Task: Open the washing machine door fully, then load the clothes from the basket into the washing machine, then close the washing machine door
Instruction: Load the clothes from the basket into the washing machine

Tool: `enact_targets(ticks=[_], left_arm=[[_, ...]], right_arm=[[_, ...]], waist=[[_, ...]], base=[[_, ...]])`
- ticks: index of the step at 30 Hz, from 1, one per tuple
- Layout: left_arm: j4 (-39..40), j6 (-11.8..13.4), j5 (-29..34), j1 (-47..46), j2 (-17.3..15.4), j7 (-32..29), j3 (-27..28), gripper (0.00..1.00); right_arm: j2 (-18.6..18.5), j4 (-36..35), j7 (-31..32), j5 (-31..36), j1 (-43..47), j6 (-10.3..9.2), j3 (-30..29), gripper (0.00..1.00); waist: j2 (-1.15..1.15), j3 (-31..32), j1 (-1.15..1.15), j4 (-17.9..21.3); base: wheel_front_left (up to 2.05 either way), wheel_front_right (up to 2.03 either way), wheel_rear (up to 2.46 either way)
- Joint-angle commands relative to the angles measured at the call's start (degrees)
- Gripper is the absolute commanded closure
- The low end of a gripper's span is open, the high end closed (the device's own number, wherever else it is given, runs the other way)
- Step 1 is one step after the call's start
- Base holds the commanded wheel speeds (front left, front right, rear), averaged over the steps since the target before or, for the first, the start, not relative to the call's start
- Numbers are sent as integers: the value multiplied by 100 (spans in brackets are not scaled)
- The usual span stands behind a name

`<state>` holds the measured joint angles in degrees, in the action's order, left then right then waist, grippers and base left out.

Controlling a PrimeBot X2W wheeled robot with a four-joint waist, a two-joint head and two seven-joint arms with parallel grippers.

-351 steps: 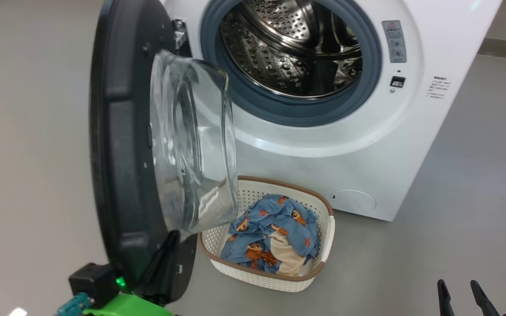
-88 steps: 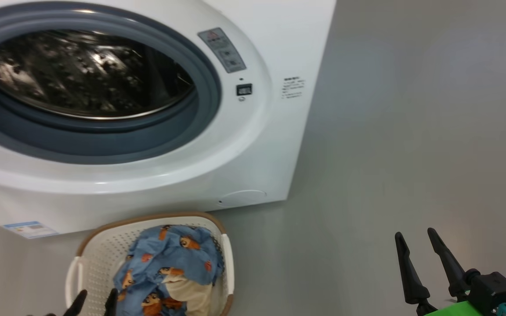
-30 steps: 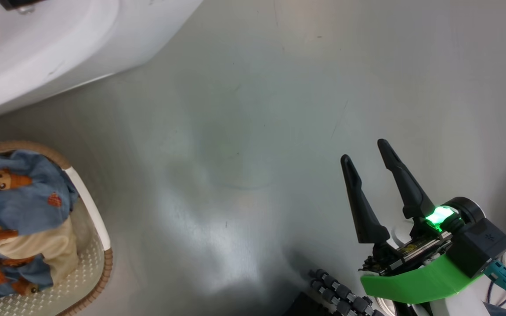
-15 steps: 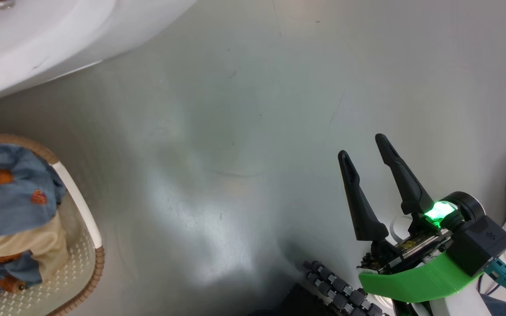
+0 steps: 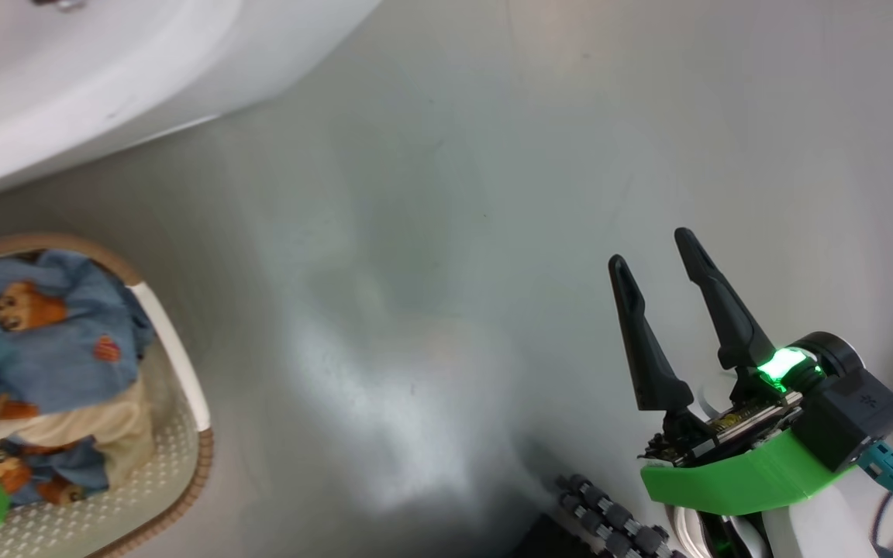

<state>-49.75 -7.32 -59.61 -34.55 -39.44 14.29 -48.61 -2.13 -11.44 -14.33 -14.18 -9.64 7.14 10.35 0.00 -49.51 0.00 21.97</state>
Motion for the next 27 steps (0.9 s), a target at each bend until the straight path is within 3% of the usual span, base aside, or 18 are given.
enact_targets(ticks=[1, 6, 20, 27], left_arm=[[40, -16, 7, 85, -120, 66, 117, 100], [234, -16, 204, 214, 130, 69, 467, 100], [1195, 0, 1229, 1694, 1208, 70, 2219, 100], [1995, 172, 1958, 2536, 1789, 71, 3037, 100]], right_arm=[[-75, -39, -67, 53, 85, 35, 73, 0], [-75, 134, -67, 158, 64, 35, -70, 0], [-75, 683, -67, 381, 594, 35, -618, 0], [-75, 891, -67, 466, 990, 35, -928, 0]], waist=[[0, 241, 0, -205], [0, 657, 0, -482], [0, 2488, 0, -1129], [0, 3361, 0, -1399]], base=[[0, 0, 0], [0, 0, 0], [0, 0, 0], [0, 0, 0]])
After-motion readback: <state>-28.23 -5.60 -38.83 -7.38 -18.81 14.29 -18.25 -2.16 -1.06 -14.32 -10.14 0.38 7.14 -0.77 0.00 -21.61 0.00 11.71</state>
